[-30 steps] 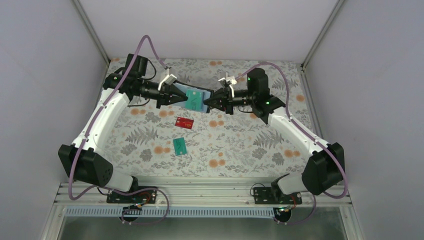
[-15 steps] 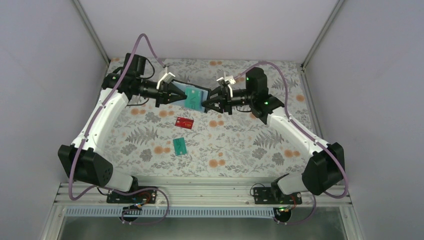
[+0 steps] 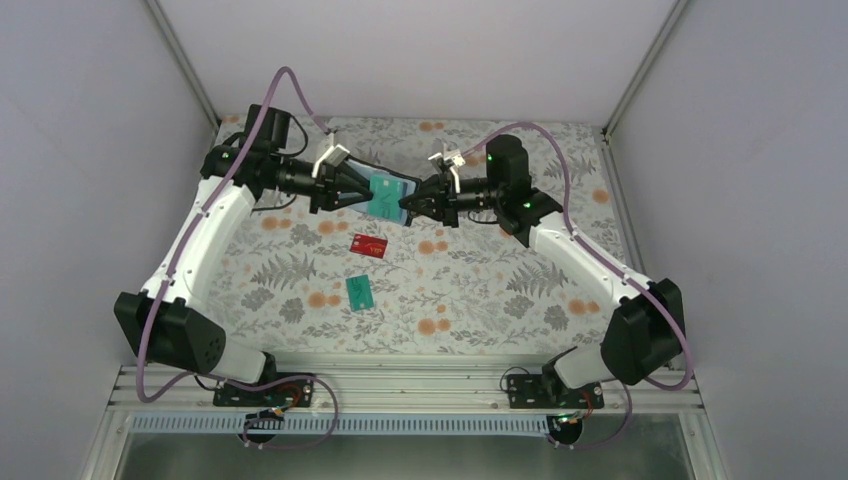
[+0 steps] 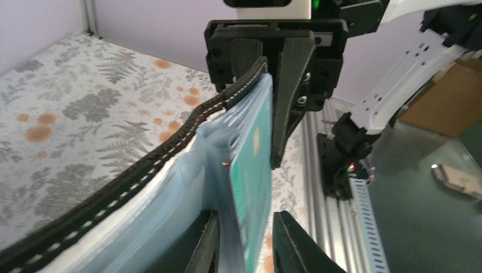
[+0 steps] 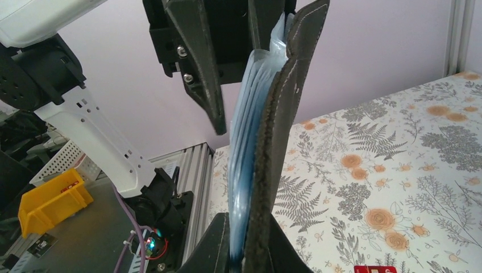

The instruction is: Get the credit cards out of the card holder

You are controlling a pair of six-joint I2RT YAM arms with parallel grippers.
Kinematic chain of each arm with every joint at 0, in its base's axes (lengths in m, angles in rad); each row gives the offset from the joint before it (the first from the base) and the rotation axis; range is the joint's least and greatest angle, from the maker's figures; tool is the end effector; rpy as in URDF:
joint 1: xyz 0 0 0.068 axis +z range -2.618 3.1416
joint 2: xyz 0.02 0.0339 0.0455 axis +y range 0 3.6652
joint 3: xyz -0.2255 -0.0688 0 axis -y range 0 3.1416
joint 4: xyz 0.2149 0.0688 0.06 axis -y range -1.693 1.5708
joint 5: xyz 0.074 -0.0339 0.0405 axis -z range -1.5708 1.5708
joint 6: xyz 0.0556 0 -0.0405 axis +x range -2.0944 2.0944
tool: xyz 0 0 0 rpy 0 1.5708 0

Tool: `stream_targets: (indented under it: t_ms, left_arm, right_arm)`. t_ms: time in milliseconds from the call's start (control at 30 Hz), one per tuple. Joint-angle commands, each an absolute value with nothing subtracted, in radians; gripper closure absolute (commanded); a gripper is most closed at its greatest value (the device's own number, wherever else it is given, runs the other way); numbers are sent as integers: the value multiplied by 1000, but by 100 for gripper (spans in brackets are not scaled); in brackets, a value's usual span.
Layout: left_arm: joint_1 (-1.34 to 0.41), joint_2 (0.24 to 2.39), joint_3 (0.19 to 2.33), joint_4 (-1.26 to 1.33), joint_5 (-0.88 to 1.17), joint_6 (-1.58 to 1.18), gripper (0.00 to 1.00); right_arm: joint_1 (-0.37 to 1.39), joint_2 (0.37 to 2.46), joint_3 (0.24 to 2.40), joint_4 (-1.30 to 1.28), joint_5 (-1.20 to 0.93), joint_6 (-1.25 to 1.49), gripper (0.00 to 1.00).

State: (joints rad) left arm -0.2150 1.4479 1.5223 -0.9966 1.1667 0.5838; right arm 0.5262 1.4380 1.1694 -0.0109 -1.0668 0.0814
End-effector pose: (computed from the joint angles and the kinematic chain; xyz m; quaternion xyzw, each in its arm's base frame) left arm 0.2432 -0.1054 0.3367 0.4693 0.6606 -0.4645 0.3572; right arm 0.2438 0.1979 0.3100 -0.4501 0.6033 0.5425 0.3729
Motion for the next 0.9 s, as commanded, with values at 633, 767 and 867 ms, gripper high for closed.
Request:
stream_targets:
  t_ms: [633,767,867]
  left_arm:
    - [-279,1452,1499,-882,1105,518,83]
    - [-307,1461,1516,-909,1121,541,84]
    - [-307,1457,1521,-934,1140,564,93]
  right_arm:
    - [542,1379,1214,-47,-1213,-10,96]
    - [542,1376,1215,-48,-1213,-15,96]
    - [542,1371,1215,-54,-1206,-22,96]
